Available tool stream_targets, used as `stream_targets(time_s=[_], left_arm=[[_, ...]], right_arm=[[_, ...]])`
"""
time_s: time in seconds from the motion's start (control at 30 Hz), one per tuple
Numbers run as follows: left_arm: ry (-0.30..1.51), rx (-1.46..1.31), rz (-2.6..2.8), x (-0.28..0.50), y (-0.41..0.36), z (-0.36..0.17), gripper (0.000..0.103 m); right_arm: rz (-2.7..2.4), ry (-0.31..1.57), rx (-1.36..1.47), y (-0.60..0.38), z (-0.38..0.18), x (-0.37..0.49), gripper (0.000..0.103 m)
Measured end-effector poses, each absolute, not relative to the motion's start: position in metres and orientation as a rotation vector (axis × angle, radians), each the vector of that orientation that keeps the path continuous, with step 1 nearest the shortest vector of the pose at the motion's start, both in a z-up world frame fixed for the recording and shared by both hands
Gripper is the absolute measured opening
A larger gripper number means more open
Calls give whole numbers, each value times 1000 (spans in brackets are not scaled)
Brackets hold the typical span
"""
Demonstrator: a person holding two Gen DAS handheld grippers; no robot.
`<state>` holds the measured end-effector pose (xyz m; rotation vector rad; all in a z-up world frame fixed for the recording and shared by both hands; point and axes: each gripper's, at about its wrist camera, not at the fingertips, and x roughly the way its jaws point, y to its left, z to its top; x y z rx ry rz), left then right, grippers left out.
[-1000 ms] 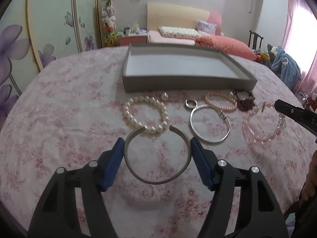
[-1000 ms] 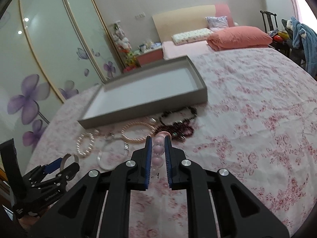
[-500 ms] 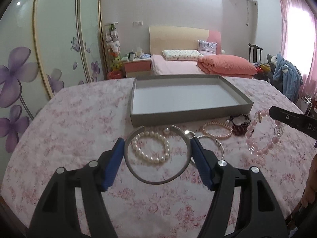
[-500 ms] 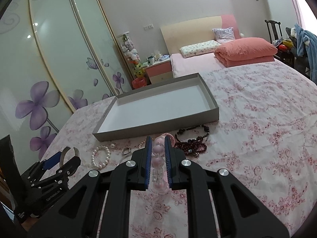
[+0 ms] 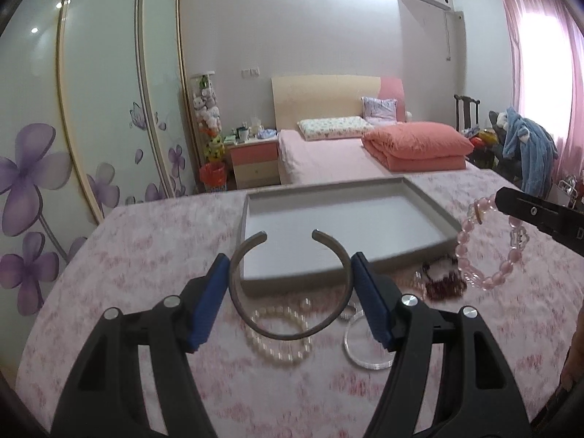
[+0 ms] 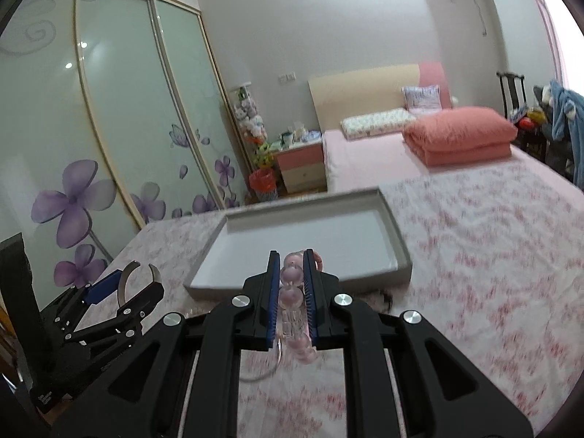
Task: Organize jewelry
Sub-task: 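Lift and carry the cuff and pink bracelet over the grey tray with both tools, then open both tools to drop the cuff and pink bracelet into the tray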
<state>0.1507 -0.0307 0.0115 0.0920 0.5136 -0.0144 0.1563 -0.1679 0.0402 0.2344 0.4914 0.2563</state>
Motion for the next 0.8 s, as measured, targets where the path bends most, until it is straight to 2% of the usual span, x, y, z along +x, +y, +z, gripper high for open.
stream_targets(time_s=[0.4, 0.8], left_arm=[[524, 60, 25, 231, -28, 9, 66], [675, 76, 0, 317, -37, -36, 66]], right_arm=[[229, 458, 234, -162, 53, 218, 14], [240, 634, 306, -153, 3, 315, 14]])
